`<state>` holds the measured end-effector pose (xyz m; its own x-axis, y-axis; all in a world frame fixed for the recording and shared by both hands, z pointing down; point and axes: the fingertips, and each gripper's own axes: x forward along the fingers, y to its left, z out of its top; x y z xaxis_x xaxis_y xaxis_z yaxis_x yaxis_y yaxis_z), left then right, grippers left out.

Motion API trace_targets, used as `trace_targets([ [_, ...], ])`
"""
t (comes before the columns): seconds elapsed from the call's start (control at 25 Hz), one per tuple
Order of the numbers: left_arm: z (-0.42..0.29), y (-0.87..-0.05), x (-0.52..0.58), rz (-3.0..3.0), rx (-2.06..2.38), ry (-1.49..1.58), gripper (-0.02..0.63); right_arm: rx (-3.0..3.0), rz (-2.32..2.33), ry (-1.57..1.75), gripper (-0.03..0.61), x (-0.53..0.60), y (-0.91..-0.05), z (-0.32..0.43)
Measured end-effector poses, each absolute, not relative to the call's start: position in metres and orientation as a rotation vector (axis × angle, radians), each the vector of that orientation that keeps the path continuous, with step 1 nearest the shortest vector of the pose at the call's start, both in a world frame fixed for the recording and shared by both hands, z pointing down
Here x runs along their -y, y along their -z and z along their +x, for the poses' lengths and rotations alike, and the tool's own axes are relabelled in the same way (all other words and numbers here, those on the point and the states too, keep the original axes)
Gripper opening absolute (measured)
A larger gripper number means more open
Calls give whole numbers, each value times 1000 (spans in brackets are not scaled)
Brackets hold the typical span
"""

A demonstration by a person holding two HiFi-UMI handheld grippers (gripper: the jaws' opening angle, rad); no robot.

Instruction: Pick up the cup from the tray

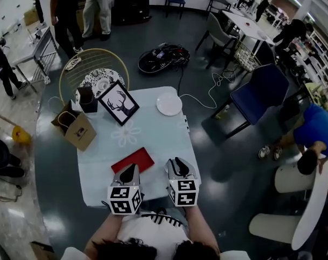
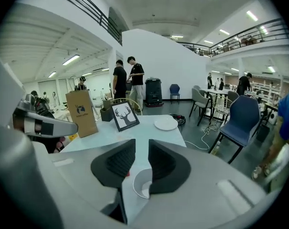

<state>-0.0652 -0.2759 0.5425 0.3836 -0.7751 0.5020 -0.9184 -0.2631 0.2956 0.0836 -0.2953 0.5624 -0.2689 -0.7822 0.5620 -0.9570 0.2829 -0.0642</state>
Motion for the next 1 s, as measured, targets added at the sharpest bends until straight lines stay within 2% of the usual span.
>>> trace_targets([
  [0.12,-65,-544,271,2111,1439,-349,2,2114,1630,-563,24,291,-559,90],
  [1.0,-72,-557,269,2121,1370,-406,2,2035,1605,-586,23,276,-579,79],
])
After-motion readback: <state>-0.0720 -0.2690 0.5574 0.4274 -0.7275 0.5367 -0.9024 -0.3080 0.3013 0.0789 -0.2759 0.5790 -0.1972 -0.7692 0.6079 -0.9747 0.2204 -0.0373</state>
